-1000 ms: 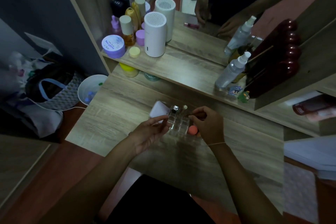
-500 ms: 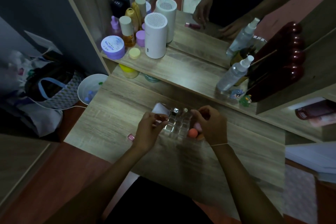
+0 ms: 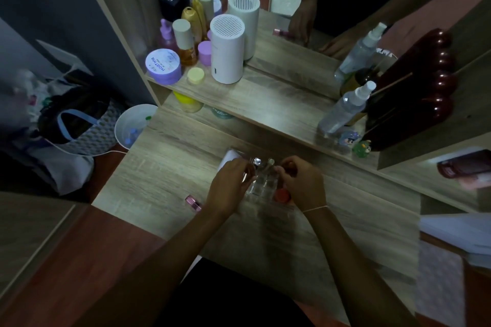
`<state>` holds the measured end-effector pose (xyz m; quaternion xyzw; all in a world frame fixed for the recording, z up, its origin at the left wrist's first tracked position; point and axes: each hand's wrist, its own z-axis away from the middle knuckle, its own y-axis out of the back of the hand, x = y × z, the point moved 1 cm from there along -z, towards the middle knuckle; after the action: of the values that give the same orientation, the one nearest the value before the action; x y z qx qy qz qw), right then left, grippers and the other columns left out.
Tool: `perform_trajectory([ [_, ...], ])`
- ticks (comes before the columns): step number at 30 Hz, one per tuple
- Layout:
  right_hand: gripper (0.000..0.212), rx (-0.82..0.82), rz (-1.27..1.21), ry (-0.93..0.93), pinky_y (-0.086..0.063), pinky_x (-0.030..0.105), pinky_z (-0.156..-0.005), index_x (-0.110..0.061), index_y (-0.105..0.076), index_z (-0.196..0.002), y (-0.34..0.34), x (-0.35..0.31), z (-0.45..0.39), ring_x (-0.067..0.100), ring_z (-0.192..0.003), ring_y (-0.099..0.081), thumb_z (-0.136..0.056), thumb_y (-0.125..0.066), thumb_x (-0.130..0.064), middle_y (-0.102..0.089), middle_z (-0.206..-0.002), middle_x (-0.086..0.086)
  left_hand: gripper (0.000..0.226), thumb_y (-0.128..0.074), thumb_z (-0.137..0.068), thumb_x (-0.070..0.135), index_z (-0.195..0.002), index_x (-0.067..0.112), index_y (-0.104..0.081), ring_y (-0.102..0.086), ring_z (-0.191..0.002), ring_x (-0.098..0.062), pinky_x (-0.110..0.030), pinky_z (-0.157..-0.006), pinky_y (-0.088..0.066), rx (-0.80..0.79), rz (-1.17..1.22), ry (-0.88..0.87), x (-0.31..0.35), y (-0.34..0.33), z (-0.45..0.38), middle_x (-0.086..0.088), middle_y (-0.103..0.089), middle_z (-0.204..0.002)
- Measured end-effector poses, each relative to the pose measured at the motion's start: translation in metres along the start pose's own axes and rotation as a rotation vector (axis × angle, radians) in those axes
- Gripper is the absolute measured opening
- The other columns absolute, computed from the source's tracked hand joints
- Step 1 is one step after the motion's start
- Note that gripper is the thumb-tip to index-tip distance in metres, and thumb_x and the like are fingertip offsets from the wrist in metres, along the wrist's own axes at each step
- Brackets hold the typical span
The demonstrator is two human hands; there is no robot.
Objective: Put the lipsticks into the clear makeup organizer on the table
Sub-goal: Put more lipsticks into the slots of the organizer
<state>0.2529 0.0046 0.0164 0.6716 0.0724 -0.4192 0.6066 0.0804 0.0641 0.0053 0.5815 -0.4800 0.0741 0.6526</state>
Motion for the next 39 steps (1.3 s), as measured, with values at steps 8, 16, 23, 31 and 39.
perform_trajectory([
  [8,0.011,-0.055,0.084,0.0,-0.054,0.035,-0.073,-0.019,-0.07,-0.083,-0.003,0.0,-0.006,0.022,-0.077,-0.067,-0.073,-0.073,-0.017,-0.074,-0.081,0.004,0.012,-0.07,-0.077,0.005,-0.088,0.009,-0.067,-0.058,-0.082,-0.024,-0.038,-0.068,-0.048,-0.098,-0.1,0.011,-0.01,-0.014,-0.006,-0.01,-0.064,-0.09],
  [16,0.014,-0.098,0.121,-0.03,-0.054,0.038,-0.076,-0.022,-0.068,-0.085,-0.008,0.002,-0.006,0.026,-0.08,-0.068,-0.072,-0.07,-0.016,-0.074,-0.082,0.006,0.015,-0.069,-0.072,0.005,-0.084,0.014,-0.071,-0.059,-0.077,-0.031,-0.043,-0.066,-0.044,-0.133,-0.205,0.063,-0.011,-0.022,-0.008,-0.01,-0.064,-0.082],
  [23,0.015,-0.103,0.136,-0.059,-0.053,0.042,-0.076,-0.018,-0.063,-0.083,-0.011,0.006,-0.005,0.028,-0.081,-0.065,-0.073,-0.073,-0.021,-0.072,-0.082,0.008,0.014,-0.069,-0.074,0.006,-0.084,0.014,-0.072,-0.061,-0.079,-0.032,-0.043,-0.067,-0.044,-0.116,-0.216,0.084,-0.011,-0.025,-0.008,-0.012,-0.067,-0.084],
  [31,0.013,-0.067,0.17,-0.027,-0.051,0.037,-0.072,-0.017,-0.064,-0.082,-0.013,0.004,-0.004,0.031,-0.08,-0.065,-0.072,-0.073,-0.019,-0.072,-0.081,0.01,0.011,-0.068,-0.078,0.012,-0.088,0.014,-0.071,-0.06,-0.085,-0.03,-0.044,-0.069,-0.045,-0.114,-0.222,0.088,-0.017,-0.028,-0.008,-0.01,-0.067,-0.092],
  [39,0.014,-0.043,0.181,-0.017,-0.048,0.035,-0.07,-0.015,-0.066,-0.081,-0.011,0.003,-0.003,0.033,-0.078,-0.065,-0.068,-0.073,-0.016,-0.072,-0.079,0.011,0.014,-0.07,-0.076,0.012,-0.09,0.014,-0.07,-0.06,-0.083,-0.031,-0.043,-0.069,-0.045,-0.101,-0.202,0.081,-0.021,-0.028,-0.006,-0.011,-0.067,-0.091],
])
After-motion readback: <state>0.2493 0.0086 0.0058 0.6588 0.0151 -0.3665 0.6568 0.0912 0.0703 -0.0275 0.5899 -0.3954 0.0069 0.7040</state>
